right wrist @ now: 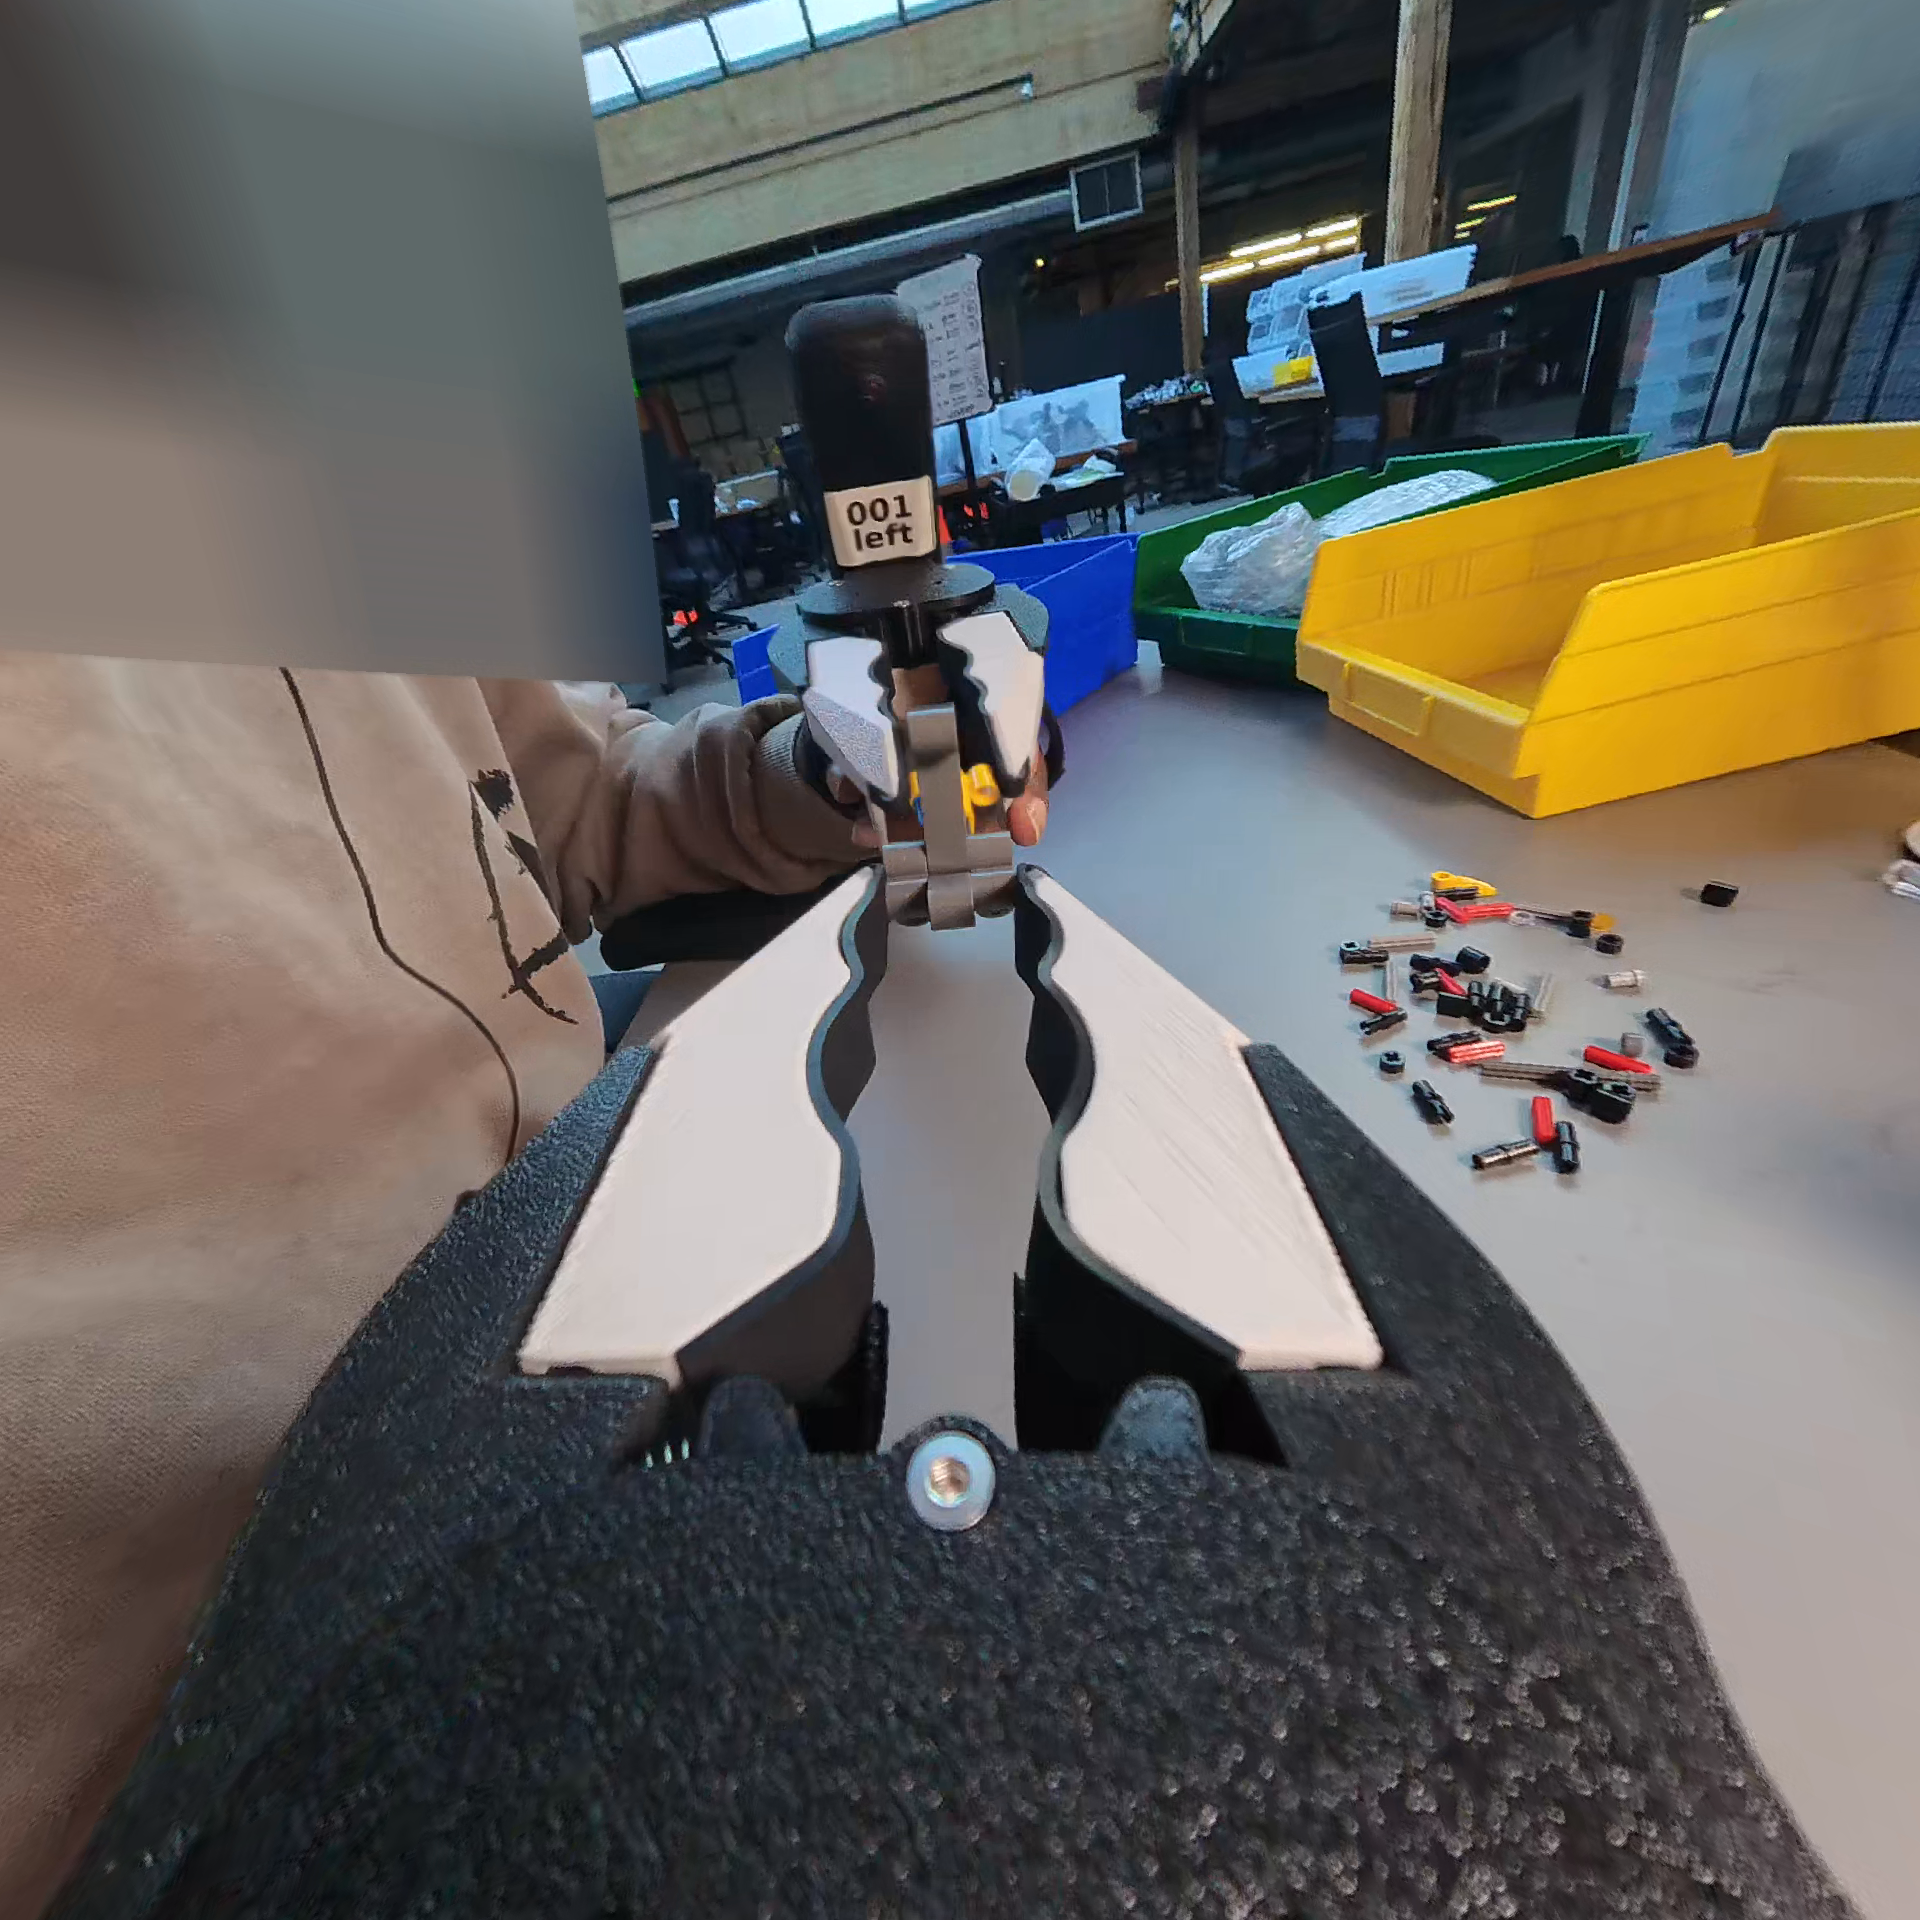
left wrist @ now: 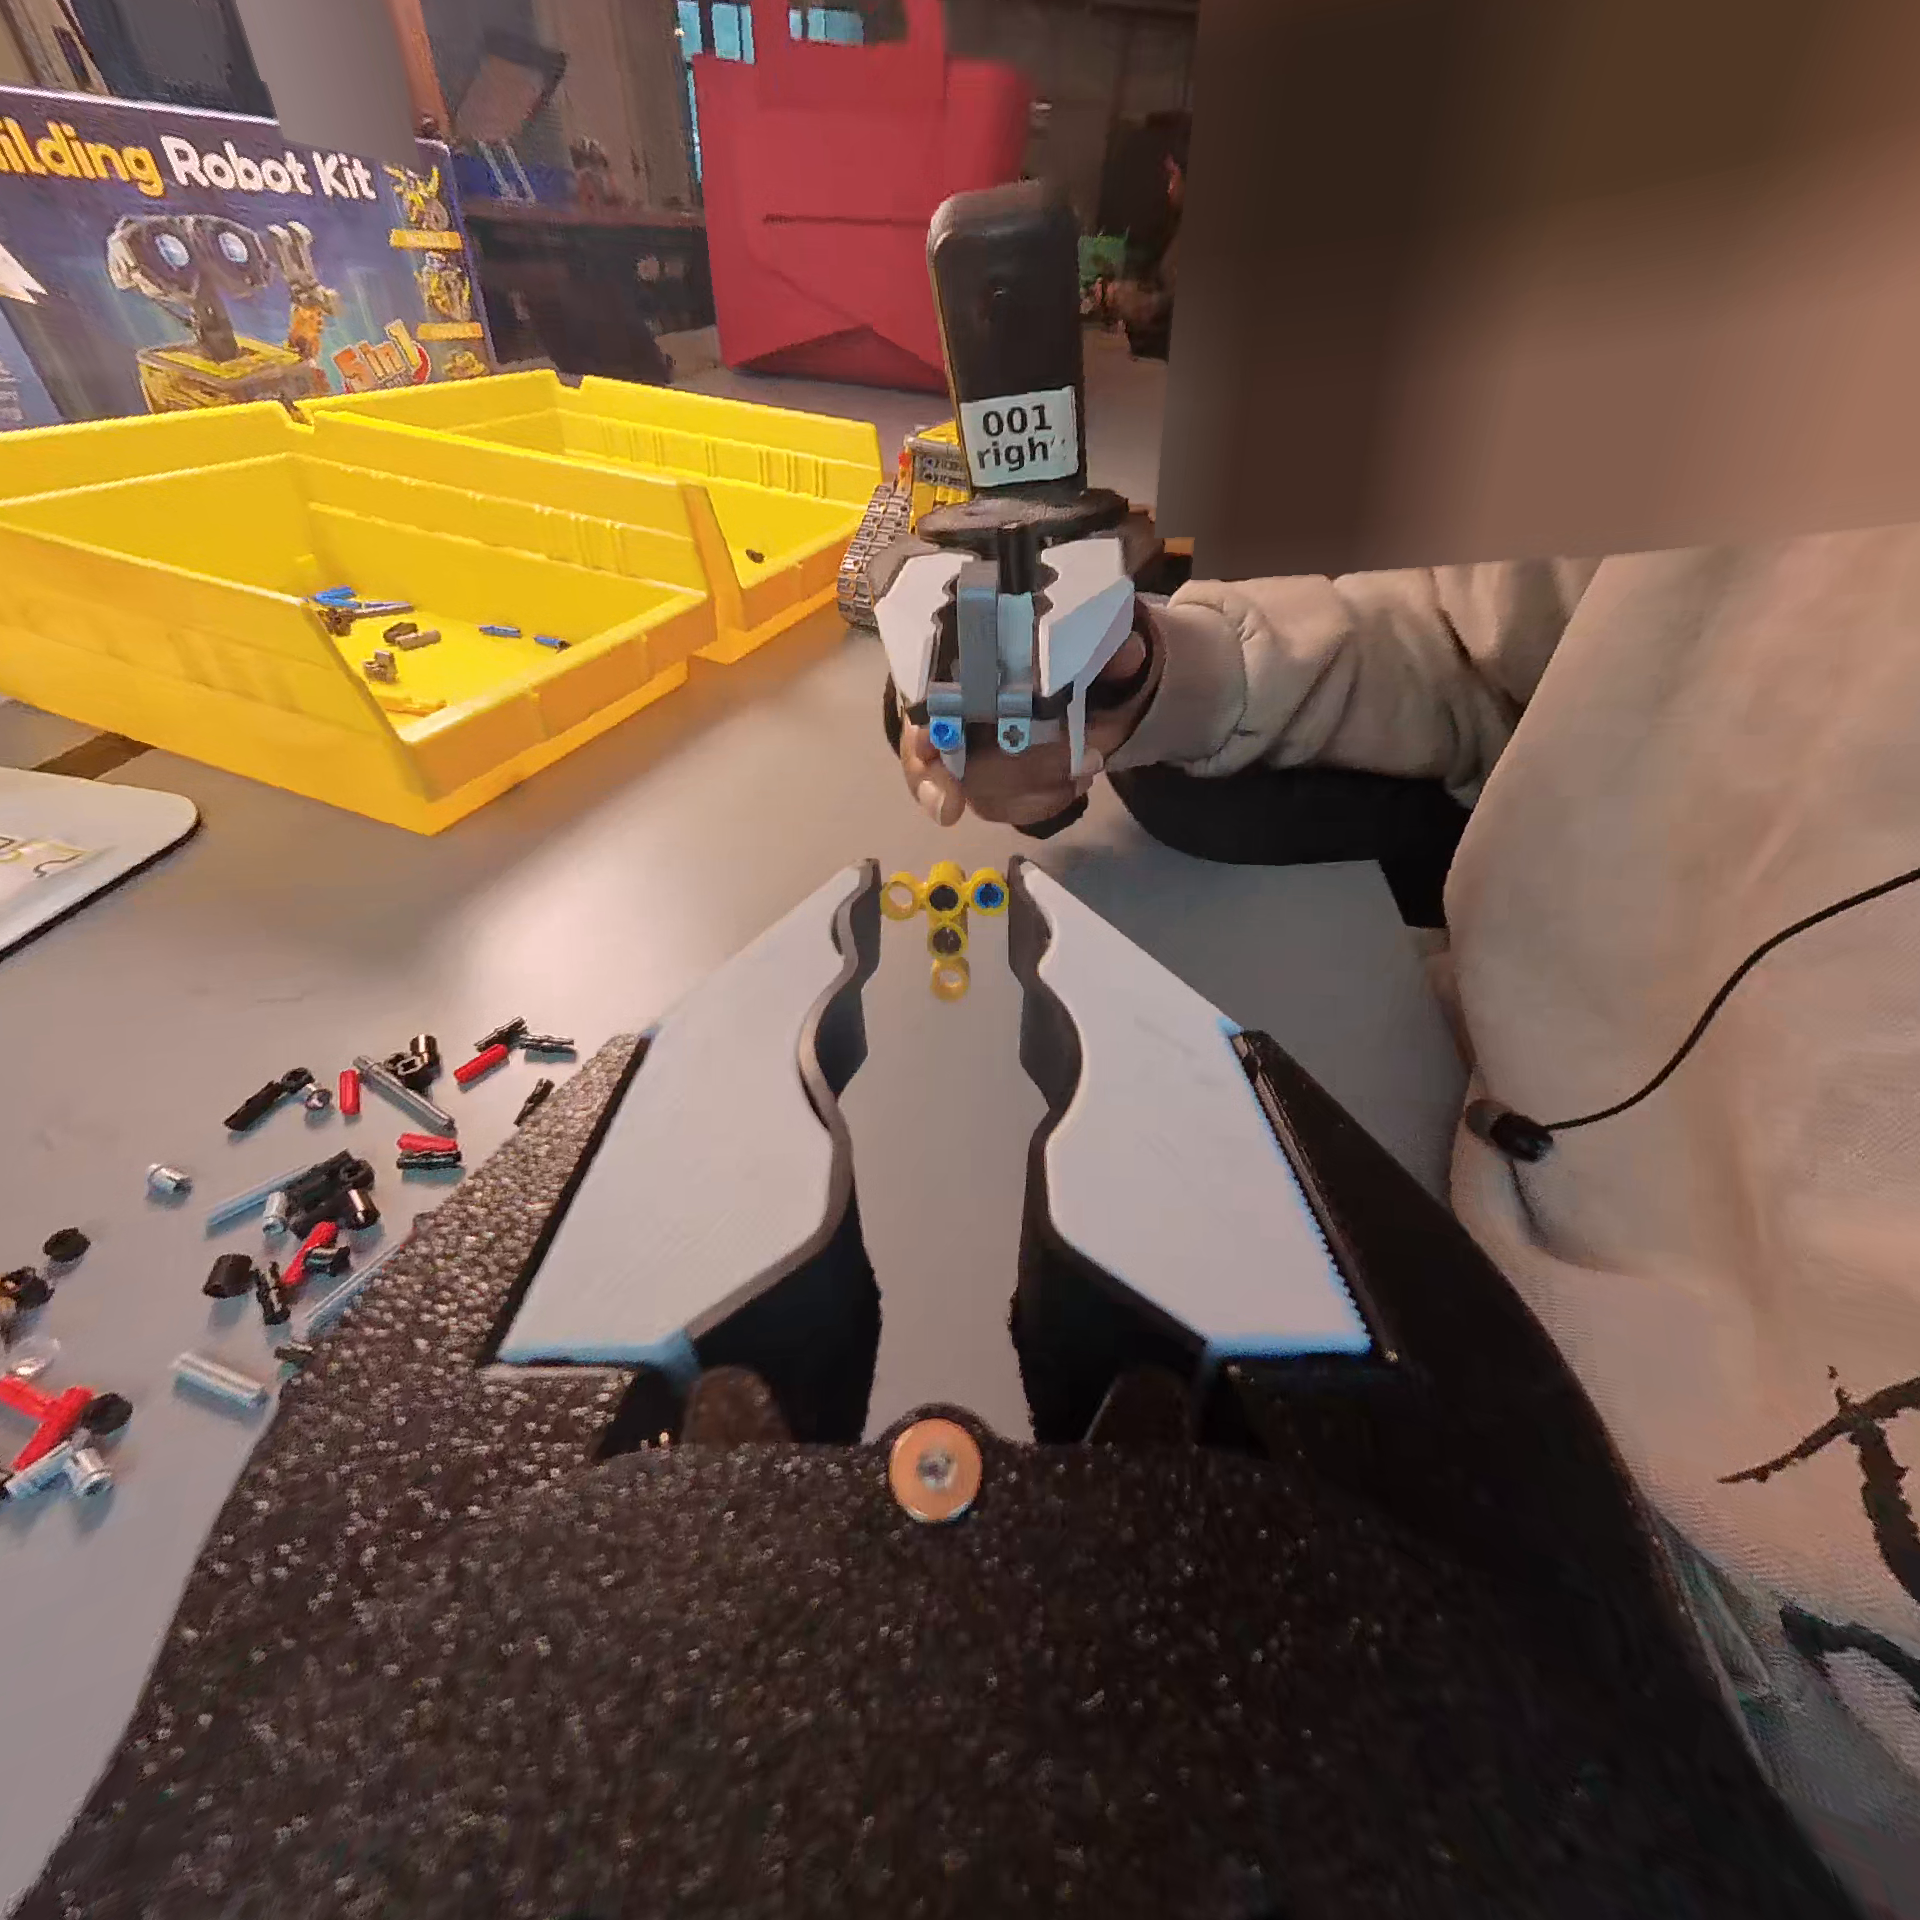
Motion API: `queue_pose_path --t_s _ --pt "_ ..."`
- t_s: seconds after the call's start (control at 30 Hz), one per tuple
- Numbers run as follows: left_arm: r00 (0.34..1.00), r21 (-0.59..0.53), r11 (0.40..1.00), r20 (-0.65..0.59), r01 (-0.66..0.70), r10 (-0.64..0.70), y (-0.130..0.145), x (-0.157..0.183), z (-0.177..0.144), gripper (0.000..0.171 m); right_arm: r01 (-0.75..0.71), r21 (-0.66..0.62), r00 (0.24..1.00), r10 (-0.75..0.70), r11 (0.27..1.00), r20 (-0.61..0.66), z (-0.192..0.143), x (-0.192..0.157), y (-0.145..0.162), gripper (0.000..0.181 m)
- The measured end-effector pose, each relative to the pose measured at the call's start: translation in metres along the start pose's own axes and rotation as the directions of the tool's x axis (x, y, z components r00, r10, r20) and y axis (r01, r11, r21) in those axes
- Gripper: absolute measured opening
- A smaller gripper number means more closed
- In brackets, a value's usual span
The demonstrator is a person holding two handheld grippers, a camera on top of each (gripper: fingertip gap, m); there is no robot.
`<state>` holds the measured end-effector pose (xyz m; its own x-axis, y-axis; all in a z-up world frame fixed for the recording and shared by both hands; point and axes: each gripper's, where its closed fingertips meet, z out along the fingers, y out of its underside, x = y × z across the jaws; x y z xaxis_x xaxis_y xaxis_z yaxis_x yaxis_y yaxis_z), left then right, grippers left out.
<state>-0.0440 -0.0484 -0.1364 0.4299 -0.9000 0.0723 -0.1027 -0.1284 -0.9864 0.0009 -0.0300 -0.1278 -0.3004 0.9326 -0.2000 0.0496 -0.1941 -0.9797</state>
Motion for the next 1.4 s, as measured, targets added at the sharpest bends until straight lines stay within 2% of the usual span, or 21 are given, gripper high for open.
queue_pose_path --t_s 0.2,0.3,0.4,0.47,0.57,0.63,0.7,0.77,0.8,0.9,0.93,1.0,1.03,1.1,1.23,1.4 --pt "1.0 0.013 1.0 -0.024 0.0 0.0 0.0 0.006 0.007 0.024 -0.002 -0.057 0.999 -0.001 0.998 -0.049 -0.002 0.005 0.009 0.022" --pt "1.0 -0.029 1.0 -0.01 0.003 -0.004 0.009 0.003 0.012 0.024 0.023 -0.111 0.998 -0.03 0.994 -0.064 0.0 0.005 0.018 0.023" --pt "1.0 -0.1 0.995 0.015 -0.004 0.005 0.024 -0.001 0.018 0.024 0.104 -0.228 0.986 -0.13 0.968 -0.103 0.003 0.01 0.036 0.023" --pt "1.0 -0.126 0.992 0.011 -0.008 0.01 0.031 0.0 0.021 0.024 0.168 -0.334 0.969 -0.219 0.927 -0.119 0.004 0.014 0.053 0.023" --pt "1.0 -0.127 0.992 0.009 -0.003 0.004 0.032 0.001 0.023 0.024 0.244 -0.534 0.92 -0.367 0.81 -0.136 0.002 0.028 0.085 0.023" --pt "1.0 -0.113 0.994 0.005 0.002 -0.001 0.03 0.001 0.023 0.024 0.258 -0.629 0.896 -0.425 0.733 -0.128 -0.002 0.035 0.102 0.023" --pt "1.0 -0.097 0.995 -0.006 0.01 -0.01 0.029 0.002 0.022 0.024 0.254 -0.677 0.896 -0.431 0.69 -0.104 -0.005 0.036 0.113 0.024" --pt "0.999 -0.051 0.998 -0.027 0.031 -0.032 0.022 0.004 0.021 0.024 0.257 -0.667 0.893 -0.435 0.699 -0.111 -0.006 0.036 0.11 0.038" --pt "0.998 -0.021 0.998 -0.039 0.054 -0.055 0.017 0.004 0.02 0.024 0.258 -0.638 0.89 -0.435 0.725 -0.134 -0.006 0.037 0.101 0.046" --pt "0.978 0.079 0.98 -0.113 0.182 -0.173 0.0 0.006 0.017 0.024 0.314 -0.416 0.889 -0.418 0.854 -0.187 0.002 0.024 0.046 0.048" --pt "0.964 0.111 0.965 -0.15 0.238 -0.221 -0.006 0.007 0.016 0.024 0.349 -0.335 0.882 -0.428 0.875 -0.198 0.004 0.016 0.028 0.044" --pt "0.92 0.157 0.921 -0.23 0.357 -0.318 -0.017 0.008 0.017 0.024 0.432 -0.249 0.852 -0.483 0.867 -0.202 0.008 0.002 0.007 0.033" --pt "0.893 0.171 0.896 -0.274 0.411 -0.357 -0.021 0.01 0.017 0.024 0.474 -0.227 0.832 -0.517 0.851 -0.203 0.01 -0.004 0.001 0.024" --pt "0.852 0.182 0.857 -0.325 0.482 -0.41 -0.025 0.01 0.019 0.024 0.518 -0.202 0.805 -0.554 0.831 -0.213 0.013 -0.011 -0.005 0.018" --pt "0.835 0.182 0.844 -0.348 0.505 -0.425 -0.026 0.013 0.023 0.024 0.569 -0.211 0.758 -0.606 0.795 -0.242 0.014 -0.011 -0.006 0.009" --pt "0.817 0.173 0.829 -0.364 0.531 -0.447 -0.025 0.015 0.025 0.024 0.58 -0.207 0.752 -0.616 0.788 -0.237 0.016 -0.015 -0.007 0.004"
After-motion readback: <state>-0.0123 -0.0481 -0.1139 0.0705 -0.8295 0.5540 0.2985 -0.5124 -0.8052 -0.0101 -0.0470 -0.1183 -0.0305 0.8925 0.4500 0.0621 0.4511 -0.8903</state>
